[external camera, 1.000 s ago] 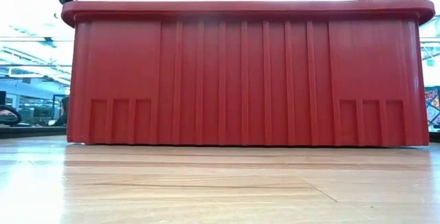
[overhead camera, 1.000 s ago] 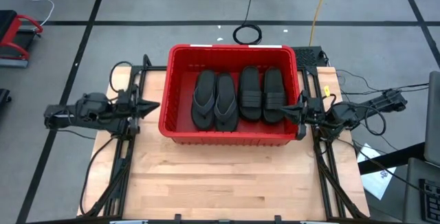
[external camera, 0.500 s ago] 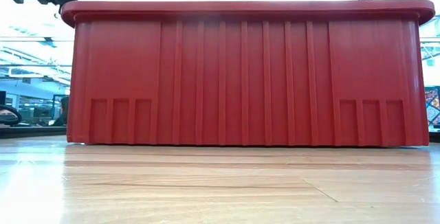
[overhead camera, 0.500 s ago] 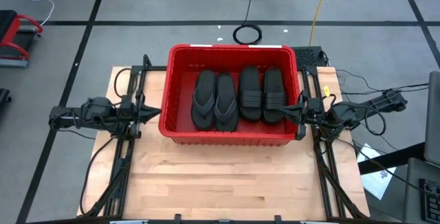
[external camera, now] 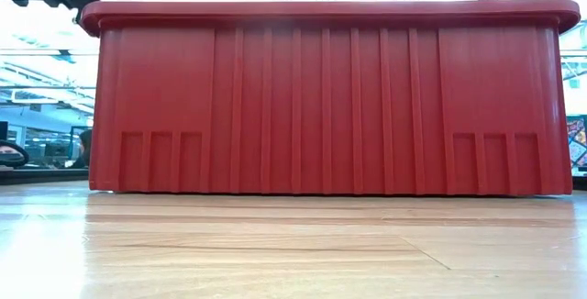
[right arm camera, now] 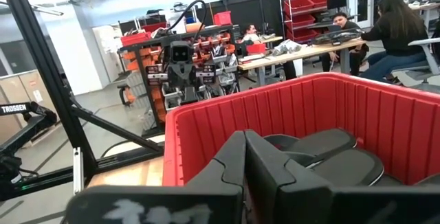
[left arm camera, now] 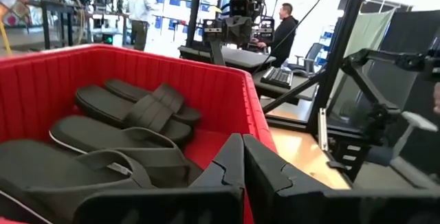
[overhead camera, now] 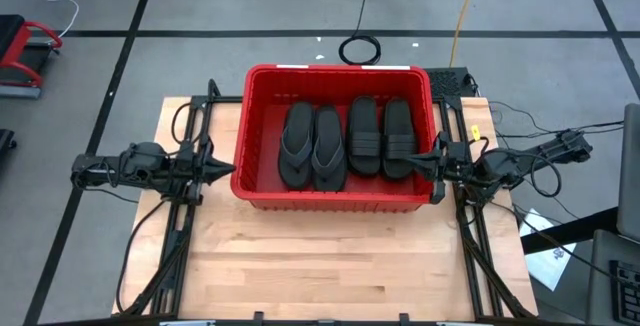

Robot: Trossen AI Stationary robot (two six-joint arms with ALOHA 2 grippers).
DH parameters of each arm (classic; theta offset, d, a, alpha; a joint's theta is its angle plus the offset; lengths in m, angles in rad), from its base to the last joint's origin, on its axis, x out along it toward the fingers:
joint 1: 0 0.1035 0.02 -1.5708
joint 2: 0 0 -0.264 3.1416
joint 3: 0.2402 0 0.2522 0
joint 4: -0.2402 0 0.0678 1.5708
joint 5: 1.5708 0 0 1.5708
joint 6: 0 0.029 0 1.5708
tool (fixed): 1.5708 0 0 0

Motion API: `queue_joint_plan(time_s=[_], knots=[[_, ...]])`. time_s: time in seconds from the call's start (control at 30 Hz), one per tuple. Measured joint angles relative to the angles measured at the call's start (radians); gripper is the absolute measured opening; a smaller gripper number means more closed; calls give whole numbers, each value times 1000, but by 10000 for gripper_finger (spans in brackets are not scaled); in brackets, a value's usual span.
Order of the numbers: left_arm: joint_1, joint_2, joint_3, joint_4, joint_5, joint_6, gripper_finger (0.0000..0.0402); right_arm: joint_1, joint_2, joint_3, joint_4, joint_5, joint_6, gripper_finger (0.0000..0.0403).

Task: Pick and place slides into bin
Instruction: Return to Home Position

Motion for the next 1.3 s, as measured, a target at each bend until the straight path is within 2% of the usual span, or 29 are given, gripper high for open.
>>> queue_joint_plan(time_s=[0.23, 0.47, 0.83, 1.3], knots=[[0, 0, 0, -12, 0, -78, 8, 0, 2, 0, -32, 0, 48, 0], [0, 1, 0, -16, 0, -70, 19, 0, 2, 0, -57, -1, 135, 0], [0, 1, 0, -17, 7, -93, 1, 0, 5, 0, -68, -1, 123, 0], [0, 1, 0, -17, 7, -93, 26, 0, 5, 0, -68, -1, 120, 0]])
